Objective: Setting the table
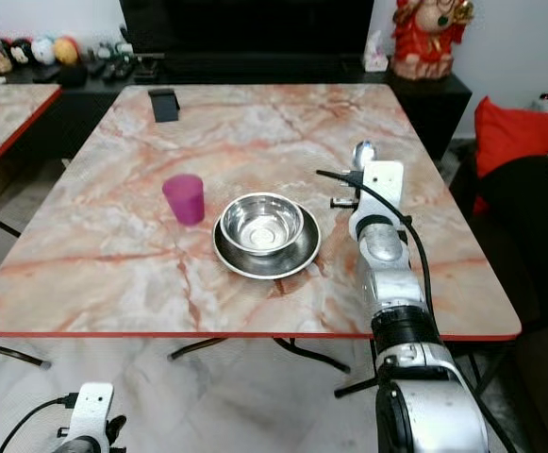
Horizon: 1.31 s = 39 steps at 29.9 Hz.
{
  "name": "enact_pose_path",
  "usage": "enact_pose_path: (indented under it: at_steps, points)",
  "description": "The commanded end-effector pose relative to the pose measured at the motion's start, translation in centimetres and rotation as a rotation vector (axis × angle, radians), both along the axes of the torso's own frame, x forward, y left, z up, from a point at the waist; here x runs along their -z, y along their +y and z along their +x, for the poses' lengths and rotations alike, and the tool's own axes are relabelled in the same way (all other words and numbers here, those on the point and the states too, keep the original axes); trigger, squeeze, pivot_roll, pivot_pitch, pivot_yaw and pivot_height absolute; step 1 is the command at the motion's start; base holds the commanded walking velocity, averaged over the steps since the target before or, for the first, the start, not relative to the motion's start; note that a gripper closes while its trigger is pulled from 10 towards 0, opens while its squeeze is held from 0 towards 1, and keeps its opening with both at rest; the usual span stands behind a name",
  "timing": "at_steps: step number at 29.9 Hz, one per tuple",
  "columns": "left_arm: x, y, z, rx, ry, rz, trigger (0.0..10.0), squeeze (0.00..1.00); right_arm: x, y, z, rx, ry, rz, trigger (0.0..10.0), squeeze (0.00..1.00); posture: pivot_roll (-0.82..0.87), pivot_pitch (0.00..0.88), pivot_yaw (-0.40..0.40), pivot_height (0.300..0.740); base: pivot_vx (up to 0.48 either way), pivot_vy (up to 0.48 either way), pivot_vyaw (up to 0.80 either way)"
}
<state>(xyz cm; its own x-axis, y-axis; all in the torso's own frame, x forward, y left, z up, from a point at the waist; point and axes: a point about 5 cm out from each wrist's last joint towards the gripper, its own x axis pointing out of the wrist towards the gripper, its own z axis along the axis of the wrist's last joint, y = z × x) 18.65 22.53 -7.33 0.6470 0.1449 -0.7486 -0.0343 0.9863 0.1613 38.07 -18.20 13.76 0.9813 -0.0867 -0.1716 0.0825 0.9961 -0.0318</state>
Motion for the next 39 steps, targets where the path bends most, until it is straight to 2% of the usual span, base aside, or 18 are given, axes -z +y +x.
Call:
enact_pose_path:
  at_steps: [1,5,13,27,39]
  points:
    - [0.2,0.2,-0.4,-0.003,0.025,0.005,10.0,0.00,-0.1,0.0,0.4,-0.011,0.024,0.048,10.0,0.00,-0.05,0.012,0.016,0.740,0.000,0.000,0.00]
    - [0.2,0.2,-0.4,-0.003,0.024,0.006,10.0,0.00,0.6,0.1,0.5,-0.015,0.077,0.050,10.0,0.00,-0.05,0.014,0.018,0.740,0.000,0.000,0.00]
    - [0.2,0.2,-0.4,-0.003,0.021,0.006,10.0,0.00,1.3,0.0,0.5,-0.002,0.100,0.030,10.0,0.00,-0.04,0.018,0.018,0.740,0.000,0.000,0.00]
    - [0.2,0.3,-0.4,-0.003,0.024,0.011,10.0,0.00,3.8,0.2,-0.6,0.015,0.162,0.028,10.0,0.00,-0.03,0.018,0.016,0.740,0.000,0.000,0.00]
    - [0.2,0.3,-0.5,-0.002,0.025,0.011,10.0,0.00,5.0,0.6,-1.2,0.006,0.193,0.030,10.0,0.00,-0.03,0.012,0.015,0.740,0.000,0.000,0.00]
